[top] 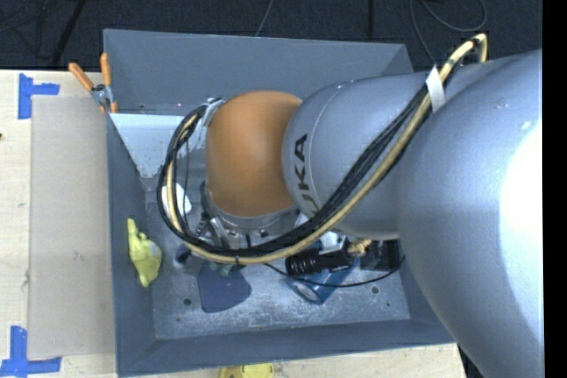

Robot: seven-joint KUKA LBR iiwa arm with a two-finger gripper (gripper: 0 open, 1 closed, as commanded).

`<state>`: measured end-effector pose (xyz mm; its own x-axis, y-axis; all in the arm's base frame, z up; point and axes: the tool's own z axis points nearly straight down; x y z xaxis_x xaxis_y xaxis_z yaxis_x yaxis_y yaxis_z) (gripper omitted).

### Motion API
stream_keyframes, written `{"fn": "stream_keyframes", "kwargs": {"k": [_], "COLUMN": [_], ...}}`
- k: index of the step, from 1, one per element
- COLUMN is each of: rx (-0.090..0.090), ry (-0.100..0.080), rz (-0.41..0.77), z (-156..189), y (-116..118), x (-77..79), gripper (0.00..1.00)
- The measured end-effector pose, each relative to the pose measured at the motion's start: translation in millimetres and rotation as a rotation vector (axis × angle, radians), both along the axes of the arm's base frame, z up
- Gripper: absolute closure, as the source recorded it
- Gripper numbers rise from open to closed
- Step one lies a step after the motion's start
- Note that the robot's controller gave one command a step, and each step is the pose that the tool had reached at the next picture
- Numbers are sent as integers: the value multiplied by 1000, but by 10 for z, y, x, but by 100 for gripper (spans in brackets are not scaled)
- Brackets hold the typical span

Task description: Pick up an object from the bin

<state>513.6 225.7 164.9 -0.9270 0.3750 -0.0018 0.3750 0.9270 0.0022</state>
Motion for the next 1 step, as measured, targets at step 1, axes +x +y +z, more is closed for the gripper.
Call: {"fn": "stream_keyframes", "kwargs": {"k": [1], "rx": [0], "ry": [0], "rz": [0], "z": [50], "y": [-2], "x": [0], "gripper": [100]}}
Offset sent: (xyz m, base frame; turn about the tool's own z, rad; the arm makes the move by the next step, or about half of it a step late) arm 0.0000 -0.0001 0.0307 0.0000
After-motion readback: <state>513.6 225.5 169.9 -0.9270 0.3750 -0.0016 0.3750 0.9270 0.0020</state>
